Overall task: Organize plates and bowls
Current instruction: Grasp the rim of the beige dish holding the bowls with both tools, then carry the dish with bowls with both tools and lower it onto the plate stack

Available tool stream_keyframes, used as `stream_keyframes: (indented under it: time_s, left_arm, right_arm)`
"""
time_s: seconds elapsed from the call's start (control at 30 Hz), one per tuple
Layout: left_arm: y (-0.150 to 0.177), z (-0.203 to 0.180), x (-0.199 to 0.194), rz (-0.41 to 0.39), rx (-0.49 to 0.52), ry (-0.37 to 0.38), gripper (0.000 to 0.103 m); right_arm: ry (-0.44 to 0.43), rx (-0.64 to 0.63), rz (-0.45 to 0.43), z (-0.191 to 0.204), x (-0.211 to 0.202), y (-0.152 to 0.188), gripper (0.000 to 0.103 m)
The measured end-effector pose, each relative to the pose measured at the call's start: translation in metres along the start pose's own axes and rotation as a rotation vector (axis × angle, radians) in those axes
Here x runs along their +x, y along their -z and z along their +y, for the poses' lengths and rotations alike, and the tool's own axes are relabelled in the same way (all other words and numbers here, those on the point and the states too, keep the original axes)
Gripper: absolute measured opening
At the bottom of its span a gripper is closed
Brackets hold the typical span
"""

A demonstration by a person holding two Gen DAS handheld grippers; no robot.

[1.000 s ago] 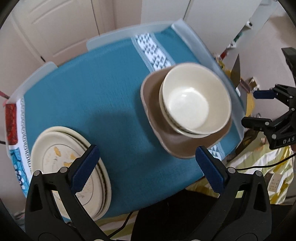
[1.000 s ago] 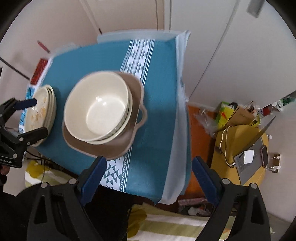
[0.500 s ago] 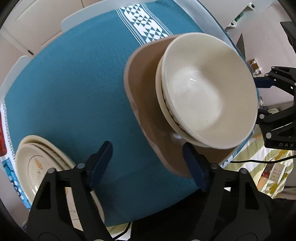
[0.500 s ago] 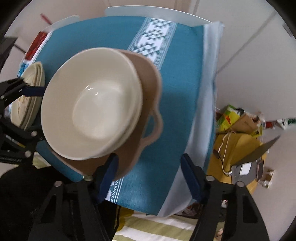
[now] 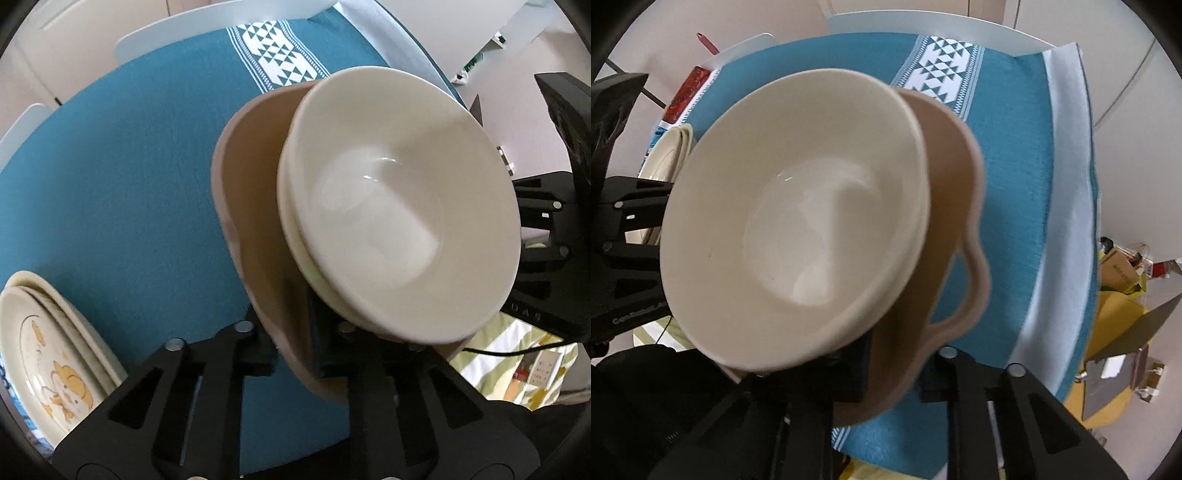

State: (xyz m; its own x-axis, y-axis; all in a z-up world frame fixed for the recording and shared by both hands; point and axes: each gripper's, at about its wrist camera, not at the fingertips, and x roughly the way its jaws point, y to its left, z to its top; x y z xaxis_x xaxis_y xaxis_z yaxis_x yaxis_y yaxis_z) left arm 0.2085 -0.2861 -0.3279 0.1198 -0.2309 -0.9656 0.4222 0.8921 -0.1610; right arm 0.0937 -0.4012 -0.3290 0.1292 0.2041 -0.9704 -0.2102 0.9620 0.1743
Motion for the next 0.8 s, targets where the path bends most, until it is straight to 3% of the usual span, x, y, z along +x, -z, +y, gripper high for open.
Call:
stream_keyframes:
  time_s: [0.23,0.8]
  left_arm:
    - [0.006,-0.01,-0.002,-0.057,0.028,-0.075,0.01]
    - [0.013,-0.021,-0.026,-0.135,0.011,-0.114,0.01]
  right_arm:
    - [-0.013,0.021,-0.059,-0.005,-0.008,0.009,0.014]
    - [0.035,-0.01,-0.144,0.0,-0.031,0.023,0.014]
